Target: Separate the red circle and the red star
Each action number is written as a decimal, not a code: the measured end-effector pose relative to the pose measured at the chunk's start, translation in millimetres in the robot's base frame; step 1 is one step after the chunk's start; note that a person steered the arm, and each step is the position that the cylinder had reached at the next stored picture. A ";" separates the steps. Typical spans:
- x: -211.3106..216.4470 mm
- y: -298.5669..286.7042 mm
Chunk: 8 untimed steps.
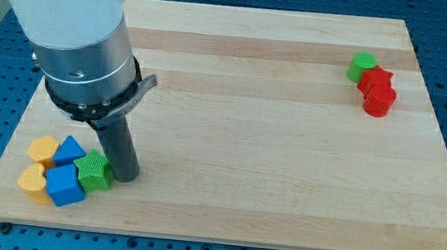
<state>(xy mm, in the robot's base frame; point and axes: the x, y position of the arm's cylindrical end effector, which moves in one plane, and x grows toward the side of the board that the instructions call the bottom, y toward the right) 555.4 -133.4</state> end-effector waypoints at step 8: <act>-195.5 387.2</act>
<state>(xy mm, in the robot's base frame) 359.9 253.8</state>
